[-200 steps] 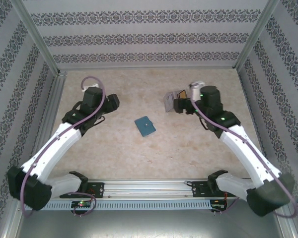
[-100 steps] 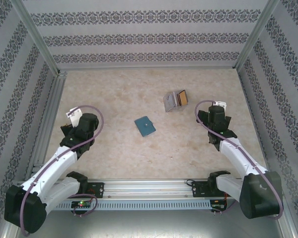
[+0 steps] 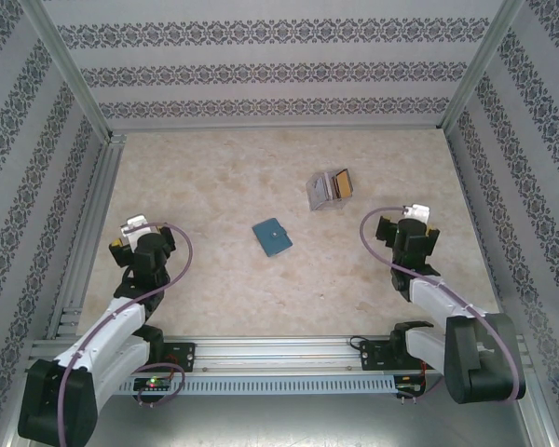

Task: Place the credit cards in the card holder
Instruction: Reset both arms

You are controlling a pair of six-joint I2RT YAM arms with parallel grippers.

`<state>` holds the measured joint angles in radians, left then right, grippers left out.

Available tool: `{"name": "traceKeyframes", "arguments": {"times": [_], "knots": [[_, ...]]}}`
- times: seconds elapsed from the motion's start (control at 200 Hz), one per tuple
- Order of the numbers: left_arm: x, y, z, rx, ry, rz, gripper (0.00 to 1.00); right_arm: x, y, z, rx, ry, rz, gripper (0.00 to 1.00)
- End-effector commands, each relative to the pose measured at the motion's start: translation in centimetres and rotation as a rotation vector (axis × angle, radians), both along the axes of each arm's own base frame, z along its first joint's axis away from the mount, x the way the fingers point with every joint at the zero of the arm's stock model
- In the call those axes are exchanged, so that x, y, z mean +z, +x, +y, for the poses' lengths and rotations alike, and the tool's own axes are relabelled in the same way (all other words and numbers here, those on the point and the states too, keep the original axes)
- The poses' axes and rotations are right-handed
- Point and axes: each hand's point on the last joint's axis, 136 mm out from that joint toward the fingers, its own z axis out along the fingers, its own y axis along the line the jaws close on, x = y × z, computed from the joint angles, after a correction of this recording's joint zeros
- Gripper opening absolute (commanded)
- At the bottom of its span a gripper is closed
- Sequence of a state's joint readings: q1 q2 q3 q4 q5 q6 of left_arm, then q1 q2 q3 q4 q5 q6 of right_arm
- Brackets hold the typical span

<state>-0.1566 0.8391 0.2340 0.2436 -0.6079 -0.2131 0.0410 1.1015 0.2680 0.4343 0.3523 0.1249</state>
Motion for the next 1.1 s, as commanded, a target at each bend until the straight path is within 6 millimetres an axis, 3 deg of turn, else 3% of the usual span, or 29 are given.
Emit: {"name": "traceKeyframes", "arguments": {"times": [0.0, 0.205, 0.46, 0.709, 0.934, 1.094], "knots": [[1.1, 1.4, -0.5, -0.073, -0.003, -0.087, 0.99, 3.4, 1.3, 0.6, 0.071, -0.04, -0.161, 0.98], [0.1, 3.1, -0.7, -0.129, -0.01, -0.085, 0.99, 3.0, 2.8, 2.4, 0.179, -0.001, -0.182, 0.98], [-0.8, 6.2, -1.6, -0.206, -0.015, -0.042, 0.99, 3.4, 4.5, 2.8, 0.195, 0.008, -0.209, 0.98], [-1.7, 10.0, -3.5, -0.318, -0.025, -0.011, 0.99, 1.9, 5.8, 3.4, 0.223, 0.028, -0.198, 0.98], [-4.3, 11.2, -4.7, -0.394, -0.018, 0.01, 1.0, 1.2, 5.9, 3.6, 0.241, 0.027, -0.203, 0.98], [-4.5, 11.5, -5.0, -0.415, -0.023, 0.025, 0.99, 0.7, 6.3, 4.3, 0.281, 0.024, -0.192, 0.98]]}}
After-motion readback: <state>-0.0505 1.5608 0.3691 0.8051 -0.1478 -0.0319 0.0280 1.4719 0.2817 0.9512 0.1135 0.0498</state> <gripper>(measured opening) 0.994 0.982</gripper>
